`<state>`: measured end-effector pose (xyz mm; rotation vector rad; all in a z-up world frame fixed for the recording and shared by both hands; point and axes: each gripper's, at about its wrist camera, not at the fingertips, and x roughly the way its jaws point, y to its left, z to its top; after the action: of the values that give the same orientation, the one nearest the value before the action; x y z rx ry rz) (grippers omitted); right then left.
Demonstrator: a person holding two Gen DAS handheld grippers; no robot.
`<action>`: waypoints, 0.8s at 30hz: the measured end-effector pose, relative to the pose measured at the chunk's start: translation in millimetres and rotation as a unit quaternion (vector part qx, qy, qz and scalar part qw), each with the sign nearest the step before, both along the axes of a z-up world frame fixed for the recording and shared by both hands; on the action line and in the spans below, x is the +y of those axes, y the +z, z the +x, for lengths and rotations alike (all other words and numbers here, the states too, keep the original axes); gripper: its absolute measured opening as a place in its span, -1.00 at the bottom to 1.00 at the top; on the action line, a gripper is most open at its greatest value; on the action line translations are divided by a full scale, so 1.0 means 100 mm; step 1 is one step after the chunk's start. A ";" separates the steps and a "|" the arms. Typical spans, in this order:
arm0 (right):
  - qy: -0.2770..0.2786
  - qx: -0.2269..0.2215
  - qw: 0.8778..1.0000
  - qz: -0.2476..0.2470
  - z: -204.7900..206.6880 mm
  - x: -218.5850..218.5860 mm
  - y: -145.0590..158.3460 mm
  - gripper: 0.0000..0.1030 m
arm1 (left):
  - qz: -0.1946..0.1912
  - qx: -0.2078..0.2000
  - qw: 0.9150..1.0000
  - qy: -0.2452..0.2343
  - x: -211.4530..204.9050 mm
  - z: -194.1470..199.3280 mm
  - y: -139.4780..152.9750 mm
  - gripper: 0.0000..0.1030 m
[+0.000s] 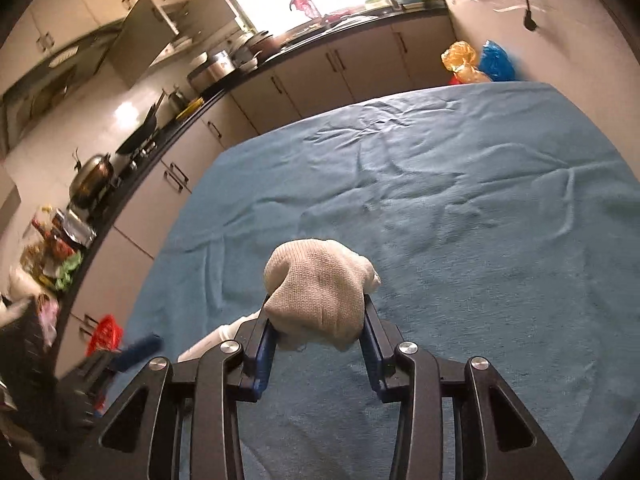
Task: Collect trash
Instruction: 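Grasp the white cloth with the right gripper while the left grasps the white spray bottle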
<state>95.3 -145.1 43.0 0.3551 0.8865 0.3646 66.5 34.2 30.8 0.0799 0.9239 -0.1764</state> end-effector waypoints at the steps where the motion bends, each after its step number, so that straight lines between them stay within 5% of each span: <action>1: 0.001 0.000 1.000 0.003 0.00 0.00 0.01 -0.20 | 0.002 0.001 1.000 -0.001 -0.03 0.01 -0.03 0.56; 4: 0.003 -0.003 1.000 0.004 -0.02 0.01 0.04 -0.20 | 0.004 0.006 1.000 0.004 -0.10 0.09 -0.11 0.43; 6: 0.007 -0.007 1.000 0.005 -0.04 0.02 0.04 -0.20 | -0.003 0.013 1.000 0.011 -0.09 0.14 -0.16 -0.01; 9: 0.011 -0.014 1.000 -0.002 -0.06 0.06 0.06 -0.20 | -0.010 0.014 1.000 0.021 -0.06 0.16 -0.19 -0.25; 17: 0.029 -0.019 0.999 -0.012 -0.09 0.20 0.05 -0.20 | -0.060 -0.002 0.996 0.060 0.14 0.01 -0.19 -0.44; 24: 0.052 -0.040 0.998 -0.021 -0.18 0.38 0.05 -0.20 | -0.050 -0.084 0.988 0.121 0.38 -0.25 -0.03 -0.44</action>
<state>76.9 -106.7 48.1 0.2545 0.8346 0.4520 41.8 72.2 28.0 -0.1101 0.7470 0.0100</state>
